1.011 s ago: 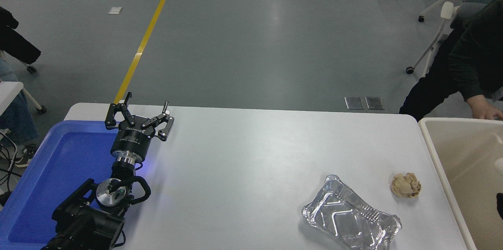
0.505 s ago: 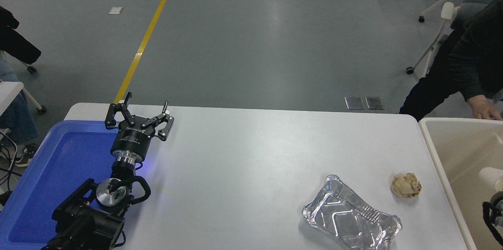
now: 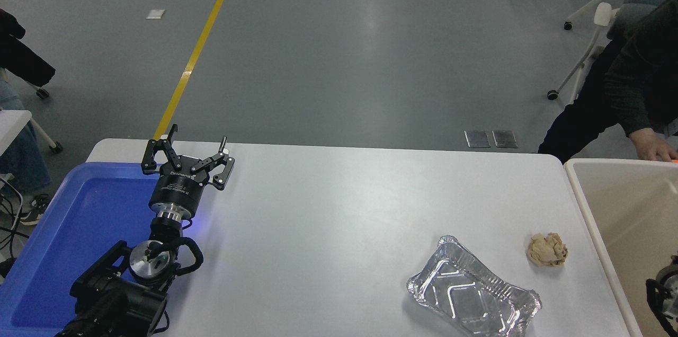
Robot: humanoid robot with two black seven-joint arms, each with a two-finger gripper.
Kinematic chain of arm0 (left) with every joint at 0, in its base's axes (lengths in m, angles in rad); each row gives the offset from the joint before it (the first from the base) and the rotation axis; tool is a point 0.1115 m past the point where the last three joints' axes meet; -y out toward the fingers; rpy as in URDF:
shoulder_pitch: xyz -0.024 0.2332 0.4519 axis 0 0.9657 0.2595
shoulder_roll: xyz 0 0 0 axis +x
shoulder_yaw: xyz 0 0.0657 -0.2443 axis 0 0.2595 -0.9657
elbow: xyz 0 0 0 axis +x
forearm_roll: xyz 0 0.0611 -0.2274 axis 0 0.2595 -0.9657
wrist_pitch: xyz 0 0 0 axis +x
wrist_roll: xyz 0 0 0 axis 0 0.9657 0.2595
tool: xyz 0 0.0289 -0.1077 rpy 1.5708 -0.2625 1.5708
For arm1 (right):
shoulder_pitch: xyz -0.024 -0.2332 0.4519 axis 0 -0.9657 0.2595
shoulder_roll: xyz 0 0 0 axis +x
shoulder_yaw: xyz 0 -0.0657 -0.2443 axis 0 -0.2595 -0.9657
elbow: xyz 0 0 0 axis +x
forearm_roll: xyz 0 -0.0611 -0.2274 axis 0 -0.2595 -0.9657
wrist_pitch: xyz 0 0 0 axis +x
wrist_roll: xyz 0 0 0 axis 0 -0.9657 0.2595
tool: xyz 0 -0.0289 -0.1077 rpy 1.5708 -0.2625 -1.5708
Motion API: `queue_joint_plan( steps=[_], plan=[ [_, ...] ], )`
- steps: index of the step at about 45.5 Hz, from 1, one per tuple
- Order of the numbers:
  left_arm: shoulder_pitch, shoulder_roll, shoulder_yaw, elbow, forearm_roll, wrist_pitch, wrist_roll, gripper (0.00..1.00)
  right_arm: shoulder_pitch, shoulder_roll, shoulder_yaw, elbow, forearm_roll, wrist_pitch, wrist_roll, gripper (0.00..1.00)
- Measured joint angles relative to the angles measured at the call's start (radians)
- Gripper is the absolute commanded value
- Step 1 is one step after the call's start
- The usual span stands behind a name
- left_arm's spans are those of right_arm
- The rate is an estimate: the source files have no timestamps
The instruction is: Pick up paper cup place in dustbin
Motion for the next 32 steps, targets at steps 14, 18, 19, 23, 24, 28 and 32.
queue_joint_plan(
  steps=[14,18,19,23,24,28,32],
  plan=[
    [0.000,0.000,0.000,0.000,0.000,-0.001,0.000,0.99,0.110,-0.088,-0.017,0.036,-0.007,0.008,0.000,1.00],
    [0.000,0.000,0.000,-0.001,0.000,-0.001,0.000,0.99,0.152,-0.143,-0.035,0.110,-0.030,0.011,0.000,1.00],
    [0.000,0.000,0.000,-0.001,0.000,-0.001,0.000,0.99,0.160,-0.157,-0.039,0.130,-0.037,0.012,0.000,1.00],
    [0.000,0.000,0.000,-0.001,0.000,-0.001,0.000,0.99,0.206,-0.241,-0.054,0.253,-0.074,0.013,0.001,1.00],
    [0.000,0.000,0.000,0.000,0.000,-0.001,0.000,0.99,0.226,-0.279,-0.059,0.312,-0.093,0.013,0.000,1.00],
    [0.000,0.000,0.000,0.000,0.000,-0.001,0.000,0.99,0.278,-0.368,-0.069,0.451,-0.147,0.014,0.000,1.00],
    [0.000,0.000,0.000,0.000,0.000,-0.001,0.000,0.99,0.342,-0.454,-0.079,0.593,-0.220,0.014,0.001,1.00]
  ],
)
